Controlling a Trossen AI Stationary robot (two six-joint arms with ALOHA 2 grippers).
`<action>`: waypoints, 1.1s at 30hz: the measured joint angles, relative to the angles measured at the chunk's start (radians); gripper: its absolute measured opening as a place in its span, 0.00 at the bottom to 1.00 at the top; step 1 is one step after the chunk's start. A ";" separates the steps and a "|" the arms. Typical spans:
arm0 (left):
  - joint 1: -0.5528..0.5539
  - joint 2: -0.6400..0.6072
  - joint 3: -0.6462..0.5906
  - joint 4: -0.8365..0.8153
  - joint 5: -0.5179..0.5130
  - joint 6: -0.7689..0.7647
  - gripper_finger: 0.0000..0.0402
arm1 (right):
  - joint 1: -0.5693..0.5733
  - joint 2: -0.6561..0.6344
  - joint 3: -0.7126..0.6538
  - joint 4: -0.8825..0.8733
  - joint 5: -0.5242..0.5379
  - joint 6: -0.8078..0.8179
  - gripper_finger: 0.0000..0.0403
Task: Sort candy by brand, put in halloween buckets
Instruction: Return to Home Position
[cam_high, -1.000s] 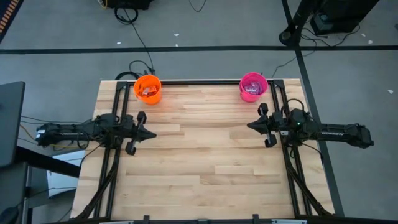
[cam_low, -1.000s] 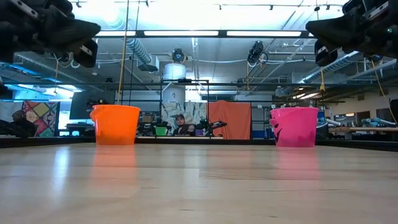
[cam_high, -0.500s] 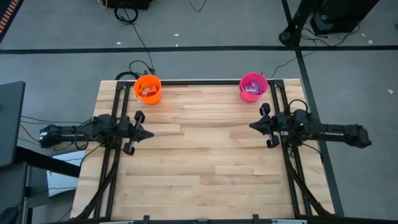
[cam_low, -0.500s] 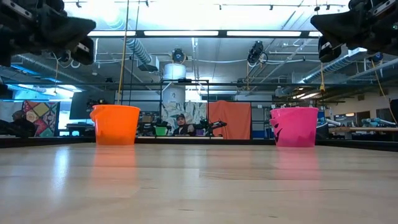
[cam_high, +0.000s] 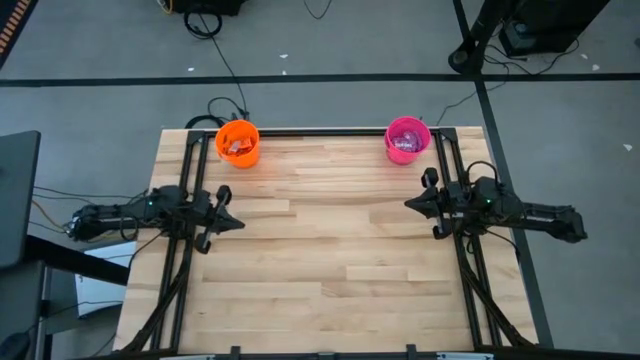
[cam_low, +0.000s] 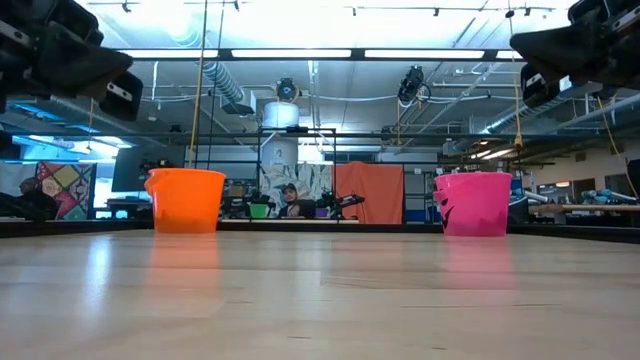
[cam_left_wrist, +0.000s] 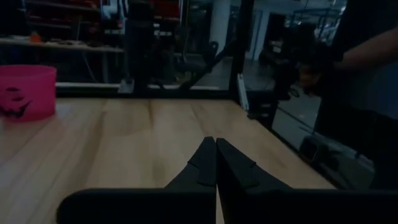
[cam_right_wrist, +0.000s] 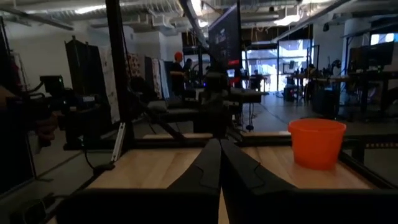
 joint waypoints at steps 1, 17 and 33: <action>0.000 0.000 0.000 -0.010 -0.004 0.009 0.00 | 0.000 -0.009 0.000 -0.017 0.000 -0.002 0.04; -0.001 0.000 -0.052 0.067 -0.041 0.069 0.00 | 0.000 -0.086 0.000 -0.105 0.055 -0.013 0.03; -0.002 0.000 -0.071 0.114 -0.062 0.047 0.00 | 0.002 -0.084 -0.071 -0.113 0.009 -0.006 0.03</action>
